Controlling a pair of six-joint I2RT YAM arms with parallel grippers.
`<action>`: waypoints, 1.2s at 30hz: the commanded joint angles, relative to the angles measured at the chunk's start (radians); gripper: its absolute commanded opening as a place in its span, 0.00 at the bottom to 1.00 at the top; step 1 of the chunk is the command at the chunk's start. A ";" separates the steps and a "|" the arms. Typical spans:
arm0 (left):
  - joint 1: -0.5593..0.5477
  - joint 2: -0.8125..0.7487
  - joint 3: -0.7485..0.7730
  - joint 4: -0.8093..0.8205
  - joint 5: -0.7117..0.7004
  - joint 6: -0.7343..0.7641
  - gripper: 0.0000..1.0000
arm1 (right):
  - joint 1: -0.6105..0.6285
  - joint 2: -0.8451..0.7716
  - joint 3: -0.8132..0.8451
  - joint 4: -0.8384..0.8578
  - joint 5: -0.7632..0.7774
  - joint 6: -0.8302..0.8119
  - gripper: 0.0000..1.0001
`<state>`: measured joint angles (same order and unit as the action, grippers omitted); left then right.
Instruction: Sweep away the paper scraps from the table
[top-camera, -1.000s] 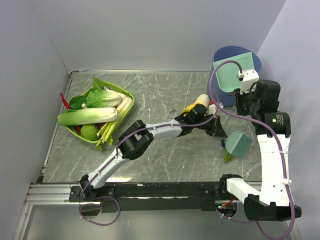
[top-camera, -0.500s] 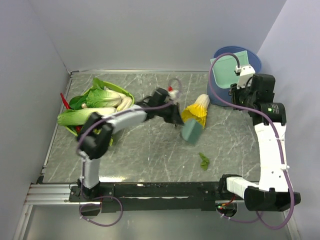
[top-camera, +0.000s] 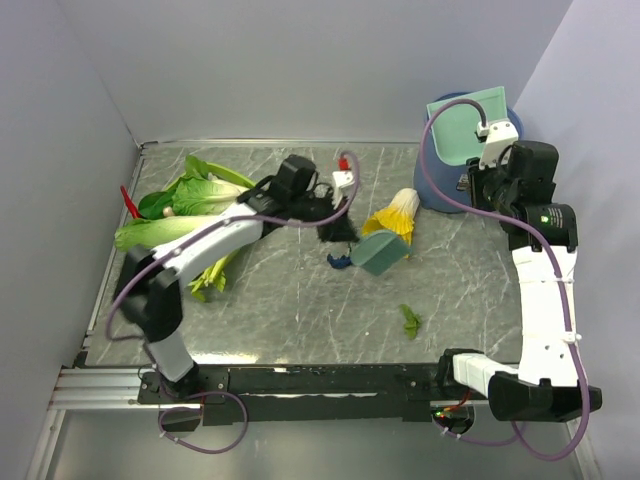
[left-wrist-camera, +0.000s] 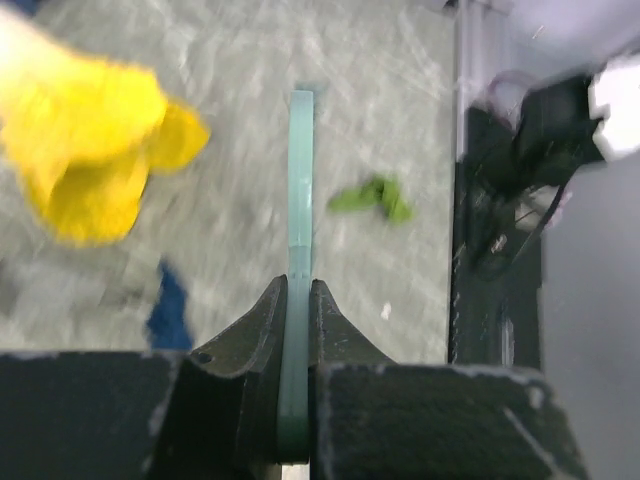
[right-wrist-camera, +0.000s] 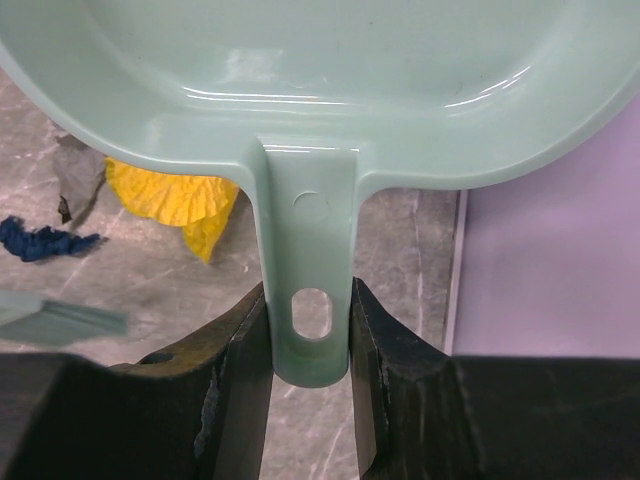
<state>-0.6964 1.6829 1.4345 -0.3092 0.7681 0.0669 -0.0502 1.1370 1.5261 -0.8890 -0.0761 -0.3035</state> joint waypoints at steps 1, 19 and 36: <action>-0.057 0.185 0.141 0.207 0.119 -0.201 0.01 | 0.000 0.020 0.058 -0.001 0.050 -0.028 0.00; -0.399 0.698 0.547 0.449 0.057 -0.782 0.01 | 0.000 0.032 0.052 -0.047 0.032 -0.046 0.00; -0.193 0.356 0.294 -0.353 -0.348 -0.342 0.01 | 0.001 0.084 0.043 0.137 -0.074 0.055 0.00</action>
<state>-0.9649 2.1471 1.7569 -0.4526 0.5735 -0.4316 -0.0502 1.2148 1.5295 -0.8280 -0.1154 -0.2901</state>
